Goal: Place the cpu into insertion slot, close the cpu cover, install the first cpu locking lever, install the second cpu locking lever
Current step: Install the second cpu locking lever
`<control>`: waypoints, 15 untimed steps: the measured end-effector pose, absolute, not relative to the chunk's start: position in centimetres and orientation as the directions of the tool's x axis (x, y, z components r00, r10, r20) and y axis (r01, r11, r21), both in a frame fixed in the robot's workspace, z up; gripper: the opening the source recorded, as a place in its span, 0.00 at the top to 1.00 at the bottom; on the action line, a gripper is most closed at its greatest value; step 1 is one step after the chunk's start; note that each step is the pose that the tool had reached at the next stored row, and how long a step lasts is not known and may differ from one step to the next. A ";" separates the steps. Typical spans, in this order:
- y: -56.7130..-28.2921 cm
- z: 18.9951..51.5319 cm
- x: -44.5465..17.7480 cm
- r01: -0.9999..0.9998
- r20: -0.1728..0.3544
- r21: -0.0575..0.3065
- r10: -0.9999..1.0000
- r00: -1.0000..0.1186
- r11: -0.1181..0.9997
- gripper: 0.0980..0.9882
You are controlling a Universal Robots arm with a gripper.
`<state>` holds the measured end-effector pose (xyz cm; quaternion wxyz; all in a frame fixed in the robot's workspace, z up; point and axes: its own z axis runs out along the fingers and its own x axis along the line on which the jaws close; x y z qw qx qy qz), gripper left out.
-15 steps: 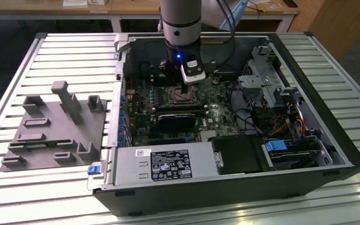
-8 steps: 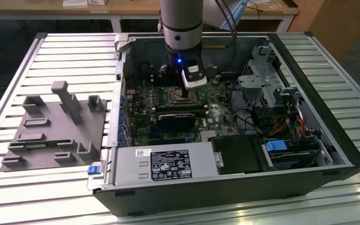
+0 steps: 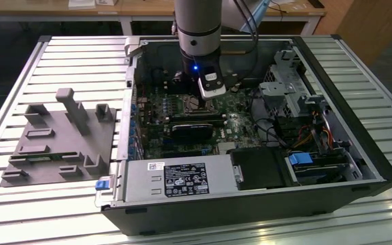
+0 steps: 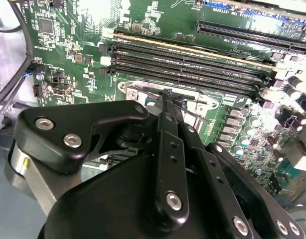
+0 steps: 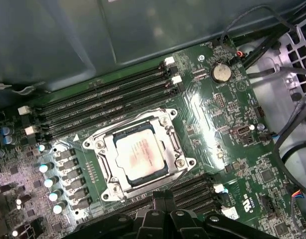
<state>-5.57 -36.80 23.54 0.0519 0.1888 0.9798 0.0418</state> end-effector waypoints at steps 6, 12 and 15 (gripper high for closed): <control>-36.8 23.5 -5.3 0.371 -0.027 0.078 0.374 -0.927 0.925 1.00; -36.9 23.5 -5.4 0.361 -0.026 0.079 0.364 -0.931 0.929 1.00; -36.9 23.4 -5.4 0.336 -0.027 0.080 0.339 -0.940 0.939 1.00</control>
